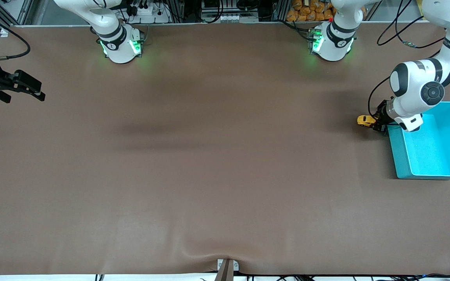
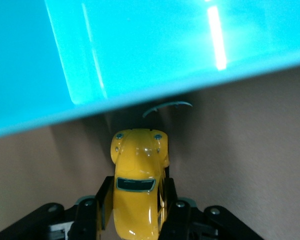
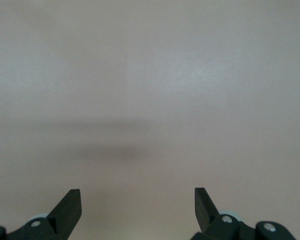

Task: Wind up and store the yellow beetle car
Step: 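Align the left gripper over the car and close on it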

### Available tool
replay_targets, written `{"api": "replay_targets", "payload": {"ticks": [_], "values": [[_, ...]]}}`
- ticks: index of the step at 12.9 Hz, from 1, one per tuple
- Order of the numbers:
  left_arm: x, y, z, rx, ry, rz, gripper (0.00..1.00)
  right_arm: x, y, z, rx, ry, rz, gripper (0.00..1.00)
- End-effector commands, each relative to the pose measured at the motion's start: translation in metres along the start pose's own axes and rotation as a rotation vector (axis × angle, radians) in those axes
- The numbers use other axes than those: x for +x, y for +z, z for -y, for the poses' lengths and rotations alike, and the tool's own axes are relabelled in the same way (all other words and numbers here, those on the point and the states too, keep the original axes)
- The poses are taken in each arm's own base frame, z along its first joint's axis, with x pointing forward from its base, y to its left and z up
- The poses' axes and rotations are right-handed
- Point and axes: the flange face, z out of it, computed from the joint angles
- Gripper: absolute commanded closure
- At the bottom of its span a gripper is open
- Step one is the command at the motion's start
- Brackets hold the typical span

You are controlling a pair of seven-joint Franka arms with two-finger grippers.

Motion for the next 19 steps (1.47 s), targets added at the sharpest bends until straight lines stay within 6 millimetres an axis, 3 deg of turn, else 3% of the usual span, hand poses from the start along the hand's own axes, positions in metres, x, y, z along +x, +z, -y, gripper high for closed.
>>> {"api": "replay_targets", "payload": {"ticks": [1,3,5,9,12,13,19], "values": [[-0.017,-0.008,-0.008,-0.004,0.006,-0.027,1.0,-0.003,-0.005,0.004,-0.023,0.005,-0.008,0.0],[-0.021,-0.01,-0.01,0.01,0.016,-0.026,1.0,-0.003,-0.005,0.004,-0.024,0.004,-0.008,0.0],[-0.024,-0.027,-0.017,0.02,0.029,-0.036,1.0,-0.003,-0.004,0.005,-0.024,0.001,-0.006,0.0],[-0.015,-0.101,-0.04,0.126,0.072,-0.05,1.0,-0.003,-0.005,0.005,-0.026,0.001,-0.006,0.0],[0.003,-0.143,-0.052,0.135,0.127,-0.049,1.0,-0.003,-0.005,0.008,-0.024,-0.002,-0.008,0.0],[0.013,-0.151,-0.053,0.124,0.165,-0.051,1.0,-0.003,-0.004,0.008,-0.024,0.001,-0.006,0.0],[0.122,-0.166,-0.018,0.1,0.452,-0.04,1.0,-0.001,-0.003,0.039,-0.029,0.022,-0.018,0.0]]}}
